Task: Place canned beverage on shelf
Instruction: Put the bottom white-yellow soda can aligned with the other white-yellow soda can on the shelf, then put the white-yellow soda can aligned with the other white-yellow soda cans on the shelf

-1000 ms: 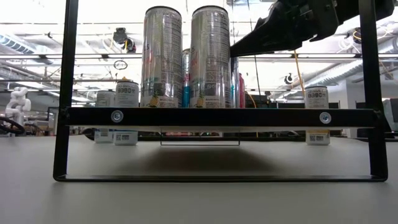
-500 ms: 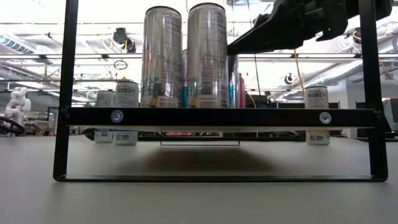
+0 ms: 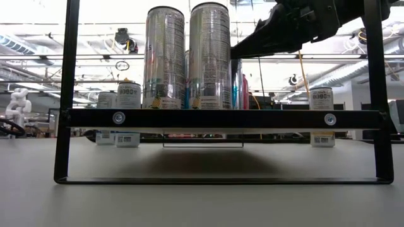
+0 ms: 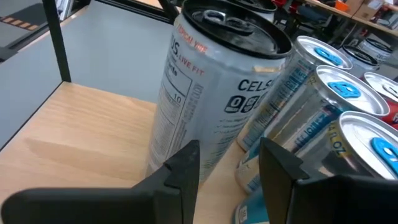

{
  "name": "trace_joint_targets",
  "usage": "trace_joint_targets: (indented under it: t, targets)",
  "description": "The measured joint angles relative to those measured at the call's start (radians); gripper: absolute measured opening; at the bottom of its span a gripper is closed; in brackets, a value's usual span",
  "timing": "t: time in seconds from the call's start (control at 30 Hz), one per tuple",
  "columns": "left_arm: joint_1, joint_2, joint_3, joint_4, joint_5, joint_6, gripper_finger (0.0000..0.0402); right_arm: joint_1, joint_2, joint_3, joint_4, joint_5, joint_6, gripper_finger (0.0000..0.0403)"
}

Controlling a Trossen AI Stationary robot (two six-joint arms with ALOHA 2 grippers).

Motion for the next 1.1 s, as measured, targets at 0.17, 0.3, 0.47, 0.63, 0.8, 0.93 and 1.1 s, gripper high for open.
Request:
trace_joint_targets:
  t: [0.17, 0.3, 0.47, 0.63, 0.8, 0.93, 1.1]
  targets:
    - [0.000, 0.000, 0.000, 0.000, 0.000, 0.000, 0.0317, -0.002, 0.000, 0.000, 0.009, 0.001, 0.003, 0.0109]
    - [0.000, 0.000, 0.000, 0.000, 0.000, 0.000, 0.0317, -0.002, 0.000, 0.000, 0.014, 0.028, 0.001, 0.0109]
    - [0.000, 0.000, 0.000, 0.000, 0.000, 0.000, 0.0317, 0.008, -0.005, 0.000, 0.010, 0.028, 0.000, 0.0109]
    - [0.000, 0.000, 0.000, -0.011, 0.000, 0.008, 0.0317, 0.048, -0.104, 0.030, -0.146, 0.038, 0.061, 0.0109]
    - [0.000, 0.000, 0.000, 0.002, 0.000, 0.051, 0.0317, 0.082, -0.223, 0.177, -0.515, 0.149, 0.203, 0.0109]
    - [0.016, 0.000, 0.000, 0.010, -0.002, 0.095, 0.0317, 0.084, -0.273, 0.339, -0.843, 0.359, 0.325, 0.0109]
    - [0.066, 0.000, 0.000, -0.001, 0.003, 0.134, 0.0317, 0.010, -0.307, 0.496, -1.167, 0.464, 0.347, 0.0109]
